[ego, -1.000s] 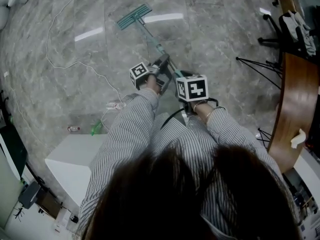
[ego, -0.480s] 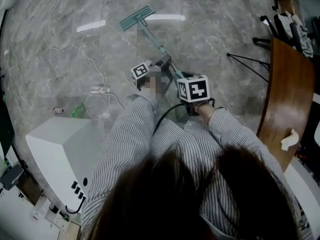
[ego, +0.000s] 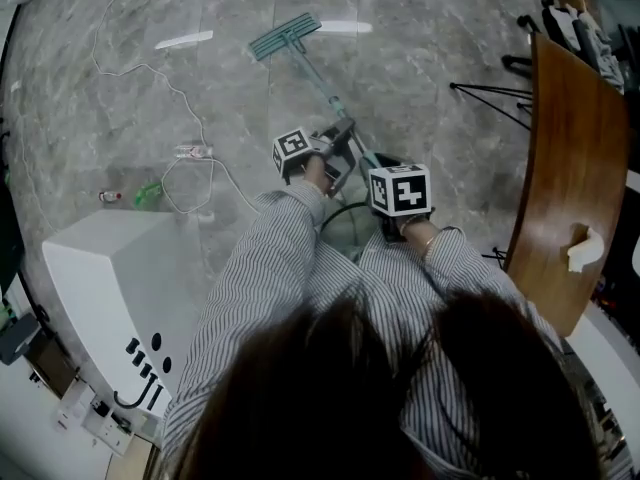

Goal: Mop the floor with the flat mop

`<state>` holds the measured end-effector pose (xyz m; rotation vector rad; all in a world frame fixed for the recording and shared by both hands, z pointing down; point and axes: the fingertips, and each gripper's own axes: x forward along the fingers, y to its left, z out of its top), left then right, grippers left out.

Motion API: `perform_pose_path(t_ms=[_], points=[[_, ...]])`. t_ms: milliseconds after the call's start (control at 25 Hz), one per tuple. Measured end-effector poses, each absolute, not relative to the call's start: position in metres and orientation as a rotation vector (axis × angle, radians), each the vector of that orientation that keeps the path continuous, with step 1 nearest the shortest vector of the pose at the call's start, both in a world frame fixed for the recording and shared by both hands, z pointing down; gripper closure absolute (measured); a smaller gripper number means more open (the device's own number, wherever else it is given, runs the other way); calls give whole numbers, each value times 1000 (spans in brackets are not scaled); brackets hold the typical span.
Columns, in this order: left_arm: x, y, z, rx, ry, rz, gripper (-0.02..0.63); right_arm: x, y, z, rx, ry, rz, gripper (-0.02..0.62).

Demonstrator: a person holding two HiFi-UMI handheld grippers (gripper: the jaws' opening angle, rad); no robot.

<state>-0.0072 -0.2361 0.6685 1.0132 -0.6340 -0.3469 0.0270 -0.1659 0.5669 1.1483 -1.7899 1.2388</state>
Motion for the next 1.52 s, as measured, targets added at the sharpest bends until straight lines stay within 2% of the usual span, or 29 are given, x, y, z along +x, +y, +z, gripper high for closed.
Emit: perform_pose_path(t_ms=[560,1240,1520], points=[[12,-59,667,1059,-578,-310,468,41,14,567,1231,-1764,1283,480],[147,206,686,1048,-590,-362,469,179,282,590,1119,-1735,1243,480],[183,288,667,1020,-563,-344,469,216,359,568,1091,-1716,1277,480]])
